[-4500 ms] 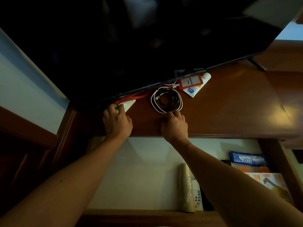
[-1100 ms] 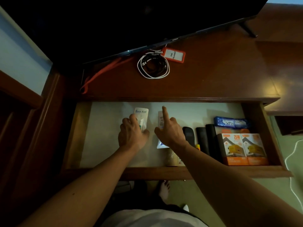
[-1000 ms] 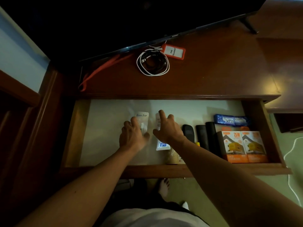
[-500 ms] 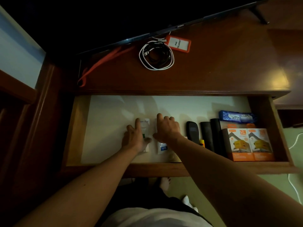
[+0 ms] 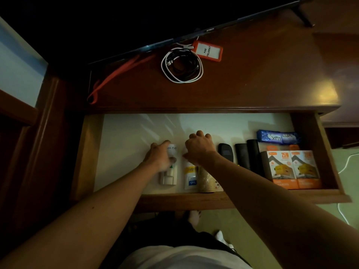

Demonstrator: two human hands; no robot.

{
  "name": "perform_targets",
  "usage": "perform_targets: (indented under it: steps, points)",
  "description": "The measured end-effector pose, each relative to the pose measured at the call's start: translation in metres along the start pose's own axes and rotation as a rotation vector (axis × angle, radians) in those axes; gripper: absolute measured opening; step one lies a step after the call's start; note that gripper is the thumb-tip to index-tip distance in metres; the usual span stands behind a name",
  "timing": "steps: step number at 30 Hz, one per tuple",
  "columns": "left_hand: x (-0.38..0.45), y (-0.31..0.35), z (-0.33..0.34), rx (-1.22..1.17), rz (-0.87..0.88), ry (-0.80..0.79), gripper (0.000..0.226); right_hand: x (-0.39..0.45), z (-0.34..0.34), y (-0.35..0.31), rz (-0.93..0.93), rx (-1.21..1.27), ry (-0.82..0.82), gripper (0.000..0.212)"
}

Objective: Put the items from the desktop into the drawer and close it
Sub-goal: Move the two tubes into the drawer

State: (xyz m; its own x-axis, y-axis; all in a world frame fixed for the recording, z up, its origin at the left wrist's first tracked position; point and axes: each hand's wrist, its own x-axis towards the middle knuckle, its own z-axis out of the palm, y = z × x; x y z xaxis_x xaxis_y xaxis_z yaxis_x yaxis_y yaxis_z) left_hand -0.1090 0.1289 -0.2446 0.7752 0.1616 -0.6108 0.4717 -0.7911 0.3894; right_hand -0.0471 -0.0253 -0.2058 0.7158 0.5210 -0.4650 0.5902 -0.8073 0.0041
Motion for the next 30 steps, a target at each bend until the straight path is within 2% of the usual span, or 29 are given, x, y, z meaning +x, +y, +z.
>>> perform_targets:
  steps: [8, 18, 25, 30]
  points:
    - [-0.008, 0.009, 0.018, -0.088, 0.015, 0.009, 0.070, -0.006, -0.005, 0.006, -0.048, 0.023, -0.050, 0.031]
    - [-0.010, 0.014, 0.022, -0.027, 0.020, -0.051, 0.072, -0.015, -0.002, 0.007, -0.006, 0.064, -0.023, 0.034]
    - [-0.011, 0.011, 0.024, -0.055, 0.008, -0.005, 0.066, -0.016, 0.002, -0.005, 0.072, 0.121, -0.009, 0.036]
    - [-0.015, 0.007, 0.028, -0.072, 0.005, -0.001, 0.073, -0.021, 0.007, -0.008, 0.103, 0.191, 0.030, 0.038]
